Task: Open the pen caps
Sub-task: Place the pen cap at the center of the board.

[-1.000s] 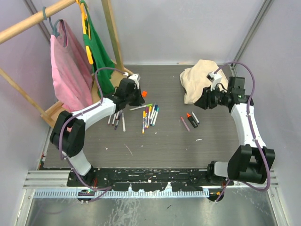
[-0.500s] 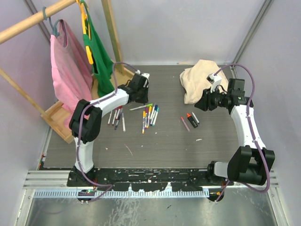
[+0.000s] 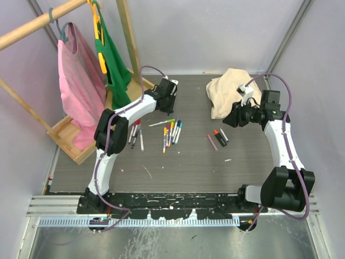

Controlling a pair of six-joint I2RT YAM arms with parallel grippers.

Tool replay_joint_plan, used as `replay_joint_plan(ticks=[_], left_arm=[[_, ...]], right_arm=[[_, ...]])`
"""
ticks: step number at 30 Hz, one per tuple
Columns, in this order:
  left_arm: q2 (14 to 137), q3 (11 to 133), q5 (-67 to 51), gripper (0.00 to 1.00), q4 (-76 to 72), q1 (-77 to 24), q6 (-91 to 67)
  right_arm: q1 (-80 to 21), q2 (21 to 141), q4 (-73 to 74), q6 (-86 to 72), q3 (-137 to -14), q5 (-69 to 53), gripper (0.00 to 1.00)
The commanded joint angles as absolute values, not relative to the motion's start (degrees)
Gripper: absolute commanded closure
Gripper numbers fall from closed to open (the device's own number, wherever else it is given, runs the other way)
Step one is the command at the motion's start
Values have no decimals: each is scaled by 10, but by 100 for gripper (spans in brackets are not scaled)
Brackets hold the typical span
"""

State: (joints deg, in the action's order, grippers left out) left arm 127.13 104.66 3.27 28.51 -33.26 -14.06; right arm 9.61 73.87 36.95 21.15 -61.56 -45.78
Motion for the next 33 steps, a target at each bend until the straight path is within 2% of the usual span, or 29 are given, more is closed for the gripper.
replay_joint_plan(ticks=[1,12,22,29,33], left_arm=[[1299,1112,48,92,319,-334,-117],[1419,1296,61,90,388,-334,-102],[1434,1307,78,82,379,-334,-93],[1442,1323,80,71,390,-333,-93],[1432,1324,76,69,390,-334,-93]], right_arm=[[98,739,359,220,-621,-475,60],[98,742,361,221,-622,-477,60],[99,740,365,222,-624,-481,60],[99,740,366,223,-624,-482,60],[99,739,367,224,-624,-482,60]])
